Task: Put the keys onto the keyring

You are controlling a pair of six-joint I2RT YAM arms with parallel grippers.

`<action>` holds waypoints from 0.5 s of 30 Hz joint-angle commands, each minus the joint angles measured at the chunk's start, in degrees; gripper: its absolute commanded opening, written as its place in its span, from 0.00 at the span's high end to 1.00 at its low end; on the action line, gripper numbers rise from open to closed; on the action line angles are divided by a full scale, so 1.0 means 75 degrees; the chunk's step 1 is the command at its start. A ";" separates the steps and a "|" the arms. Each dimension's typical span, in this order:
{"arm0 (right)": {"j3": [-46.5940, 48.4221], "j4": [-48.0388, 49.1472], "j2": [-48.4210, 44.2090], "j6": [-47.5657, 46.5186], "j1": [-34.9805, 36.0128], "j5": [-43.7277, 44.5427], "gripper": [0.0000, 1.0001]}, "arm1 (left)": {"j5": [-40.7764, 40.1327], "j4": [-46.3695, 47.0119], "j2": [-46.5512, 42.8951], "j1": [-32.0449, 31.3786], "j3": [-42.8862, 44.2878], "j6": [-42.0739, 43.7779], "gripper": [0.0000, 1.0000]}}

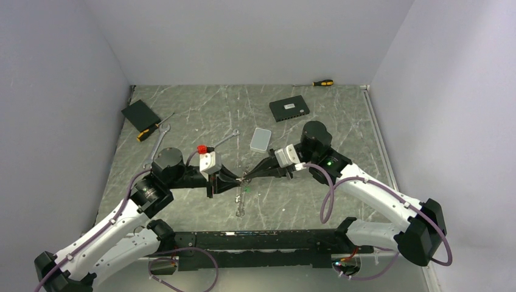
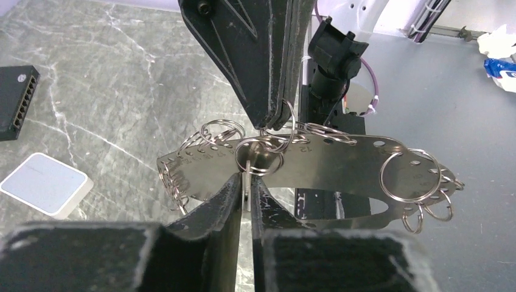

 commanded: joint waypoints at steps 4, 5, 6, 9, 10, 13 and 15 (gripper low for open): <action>-0.0054 0.0117 -0.0190 -0.0233 -0.0012 -0.0059 1.00 | -0.0294 -0.0534 -0.0133 0.0018 0.0249 0.0550 0.97; -0.0065 0.0061 -0.0219 -0.0248 -0.0009 -0.0053 1.00 | -0.0321 -0.0611 -0.0133 0.0031 0.0278 0.0600 0.99; -0.0078 0.0026 -0.0235 -0.0265 -0.0009 -0.0042 1.00 | -0.0349 -0.0675 -0.0133 0.0019 0.0299 0.0639 1.00; -0.0126 -0.0035 -0.0258 -0.0262 -0.0009 -0.0019 1.00 | -0.0426 -0.0772 -0.0181 0.0030 0.0321 0.0682 1.00; -0.0140 -0.0082 -0.0271 -0.0272 -0.0015 -0.0017 1.00 | -0.0450 -0.0792 -0.0201 0.0031 0.0317 0.0692 1.00; -0.0181 -0.0208 -0.0299 -0.0323 -0.0009 0.0005 1.00 | -0.0453 -0.0983 -0.0278 0.0028 0.0346 0.0831 1.00; -0.0261 -0.0230 -0.0335 -0.0321 -0.0009 0.0004 1.00 | -0.0365 -0.1184 -0.0342 0.0025 0.0390 0.1003 1.00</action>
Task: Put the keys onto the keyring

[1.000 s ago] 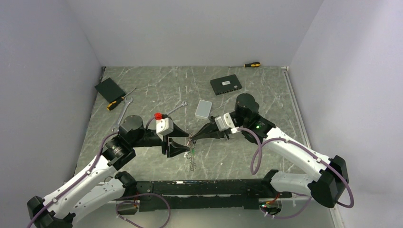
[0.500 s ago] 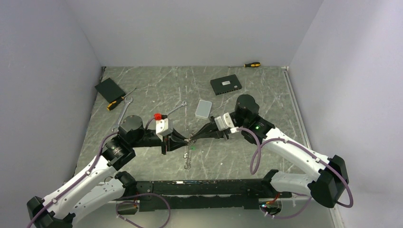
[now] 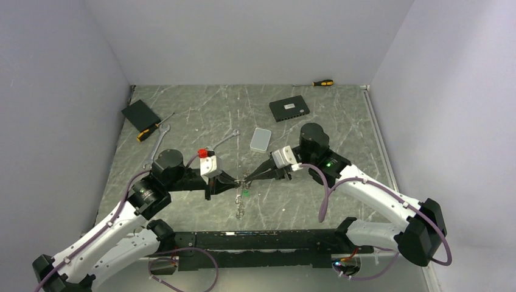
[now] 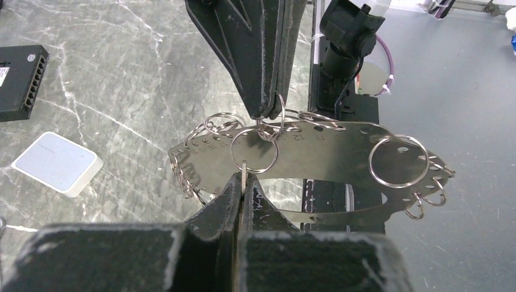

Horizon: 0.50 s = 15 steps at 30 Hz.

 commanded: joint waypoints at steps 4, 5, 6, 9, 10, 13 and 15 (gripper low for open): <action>-0.0248 0.0192 -0.0377 -0.0091 -0.0009 -0.0175 1.00 | 0.0081 -0.0675 -0.0255 0.0028 0.0437 0.0653 1.00; -0.0315 0.0223 -0.0399 -0.0057 -0.0009 -0.0175 1.00 | 0.0098 -0.0705 -0.0268 0.0023 0.0457 0.0682 1.00; -0.0384 0.0262 -0.0400 0.0000 -0.0009 -0.0168 1.00 | 0.0083 -0.0736 -0.0279 0.0028 0.0470 0.0706 1.00; -0.0585 0.0677 -0.0370 0.0325 -0.0006 -0.0192 1.00 | -0.0061 -0.0883 -0.0335 0.0034 0.0523 0.0787 1.00; -0.0648 0.0799 -0.0358 0.0446 0.0002 -0.0193 1.00 | -0.0107 -0.0903 -0.0368 0.0029 0.0524 0.0803 1.00; -0.0746 0.0960 -0.0287 0.0614 0.0012 -0.0156 1.00 | -0.0281 -0.0929 -0.0493 0.0027 0.0513 0.0846 1.00; -0.0732 0.0987 -0.0196 0.0726 0.0031 -0.0125 1.00 | -0.0382 -0.0952 -0.0558 0.0029 0.0493 0.0898 1.00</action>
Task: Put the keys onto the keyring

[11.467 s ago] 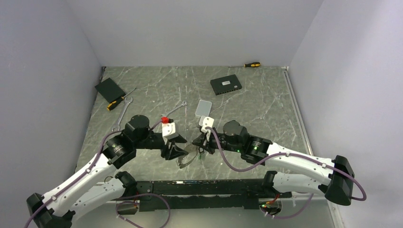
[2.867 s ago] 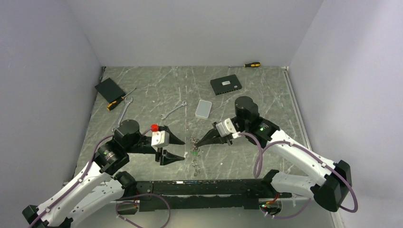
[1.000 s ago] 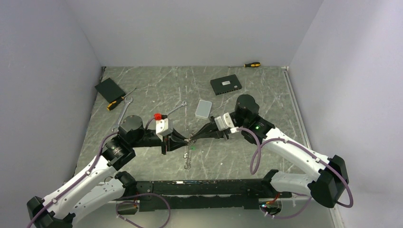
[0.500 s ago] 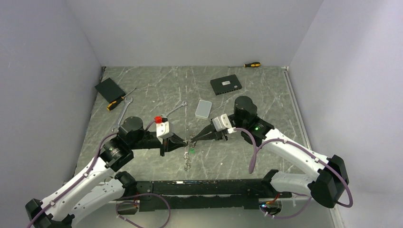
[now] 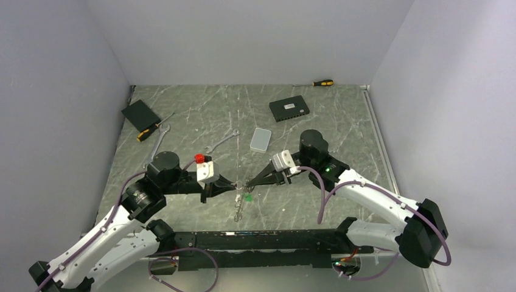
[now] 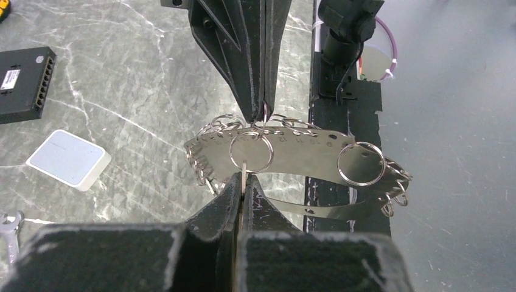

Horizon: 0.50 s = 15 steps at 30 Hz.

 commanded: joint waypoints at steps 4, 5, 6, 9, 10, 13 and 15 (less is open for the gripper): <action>0.0038 0.0490 0.0151 0.0302 0.0141 -0.0142 0.93 | -0.0473 -0.0090 -0.0256 0.0031 0.0291 0.0335 1.00; 0.0039 0.0447 0.0204 0.0277 0.0201 -0.0085 0.90 | -0.0495 -0.0090 -0.0253 0.0034 0.0288 0.0336 1.00; 0.0039 0.0367 0.0239 0.0243 0.0237 -0.0042 0.88 | -0.0504 -0.0091 -0.0242 0.0032 0.0289 0.0346 1.00; -0.0001 0.0292 0.0329 0.0224 0.0371 0.0173 0.66 | -0.0546 -0.0078 -0.0232 0.0031 0.0291 0.0371 1.00; -0.0013 0.0261 0.0357 0.0221 0.0412 0.0274 0.59 | -0.0553 -0.0065 -0.0230 0.0033 0.0291 0.0371 1.00; -0.0026 0.0160 0.0410 0.0198 0.0470 0.0499 0.46 | -0.0563 -0.0087 -0.0217 0.0036 0.0291 0.0393 1.00; -0.0051 0.0164 0.0422 0.0189 0.0493 0.0584 0.43 | -0.0588 -0.0107 -0.0226 0.0033 0.0291 0.0406 1.00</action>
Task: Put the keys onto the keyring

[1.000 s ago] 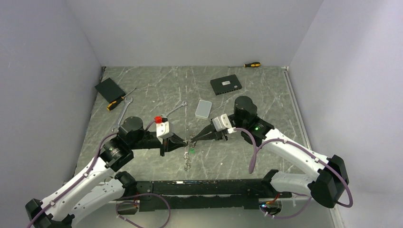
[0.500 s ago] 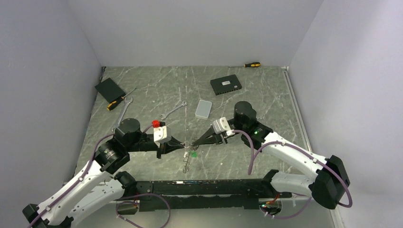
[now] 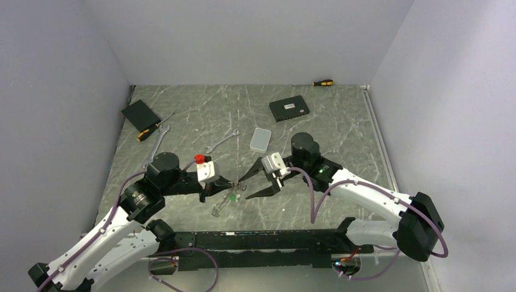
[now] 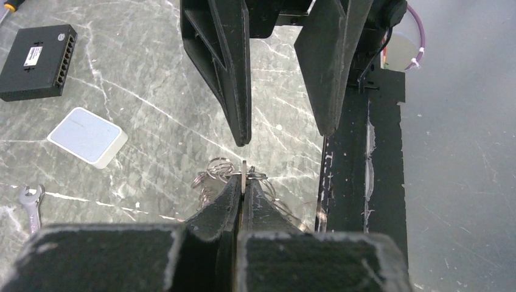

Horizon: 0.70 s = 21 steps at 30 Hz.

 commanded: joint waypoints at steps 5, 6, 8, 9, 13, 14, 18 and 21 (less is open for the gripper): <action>-0.0145 0.0173 0.0040 0.0079 0.0096 0.0597 0.40 | -0.0207 0.0203 -0.0165 0.0030 0.0291 0.0235 1.00; -0.0196 0.0317 0.0035 0.0239 0.0099 0.0792 0.39 | -0.0242 0.0192 -0.0190 0.0026 0.0280 0.0262 1.00; -0.0371 0.0677 -0.0004 0.0564 0.0110 0.1258 0.38 | -0.0275 0.0186 -0.0259 0.0026 0.0257 0.0280 1.00; -0.0482 0.0813 -0.0043 0.0644 0.0106 0.1360 0.37 | -0.0282 0.0189 -0.0284 0.0032 0.0245 0.0281 1.00; -0.0905 0.1232 -0.0332 0.0864 0.0111 0.1802 0.37 | -0.0280 0.0174 -0.0338 0.0034 0.0220 0.0315 1.00; -0.1013 0.1378 -0.0417 0.0958 0.0111 0.1964 0.37 | -0.0278 0.0177 -0.0339 0.0034 0.0217 0.0325 1.00; -0.1405 0.1905 -0.0776 0.1111 0.0111 0.2486 0.36 | -0.0257 0.0187 -0.0295 0.0026 0.0232 0.0327 1.00; -0.1615 0.2102 -0.0929 0.1157 0.0111 0.2762 0.36 | -0.0256 0.0173 -0.0300 0.0032 0.0238 0.0323 1.00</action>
